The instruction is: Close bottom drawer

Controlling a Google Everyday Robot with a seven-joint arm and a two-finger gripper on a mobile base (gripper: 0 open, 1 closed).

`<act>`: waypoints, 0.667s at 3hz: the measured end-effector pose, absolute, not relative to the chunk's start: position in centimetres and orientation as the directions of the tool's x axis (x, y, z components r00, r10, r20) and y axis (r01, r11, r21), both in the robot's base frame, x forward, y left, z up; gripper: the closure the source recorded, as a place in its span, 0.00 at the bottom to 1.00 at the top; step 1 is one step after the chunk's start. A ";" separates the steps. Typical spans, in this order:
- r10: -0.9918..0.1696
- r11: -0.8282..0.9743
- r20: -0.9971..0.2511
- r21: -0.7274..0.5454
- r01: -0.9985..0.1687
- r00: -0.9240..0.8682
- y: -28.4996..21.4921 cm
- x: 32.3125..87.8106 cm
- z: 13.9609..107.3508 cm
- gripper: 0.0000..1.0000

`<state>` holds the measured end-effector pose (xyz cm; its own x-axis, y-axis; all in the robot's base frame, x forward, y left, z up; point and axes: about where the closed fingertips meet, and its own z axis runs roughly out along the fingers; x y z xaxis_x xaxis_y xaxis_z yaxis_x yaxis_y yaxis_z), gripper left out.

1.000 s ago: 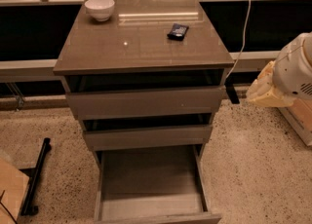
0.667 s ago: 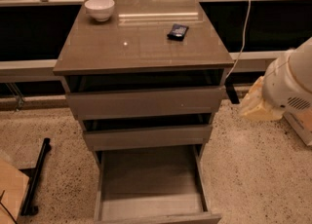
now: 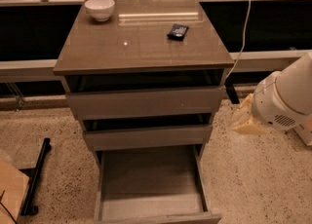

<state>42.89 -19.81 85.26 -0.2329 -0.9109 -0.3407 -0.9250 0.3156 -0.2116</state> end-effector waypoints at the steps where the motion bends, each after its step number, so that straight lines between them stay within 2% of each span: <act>1: -0.895 0.325 -0.376 -0.177 -0.929 -0.241 -19.0 42.8 81.2 1.00; 2: -0.872 0.329 -0.429 -0.160 -0.931 -0.234 -18.3 43.1 76.7 1.00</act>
Offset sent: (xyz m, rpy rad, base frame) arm 0.0075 0.0207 -0.1411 0.1814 0.0163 0.0137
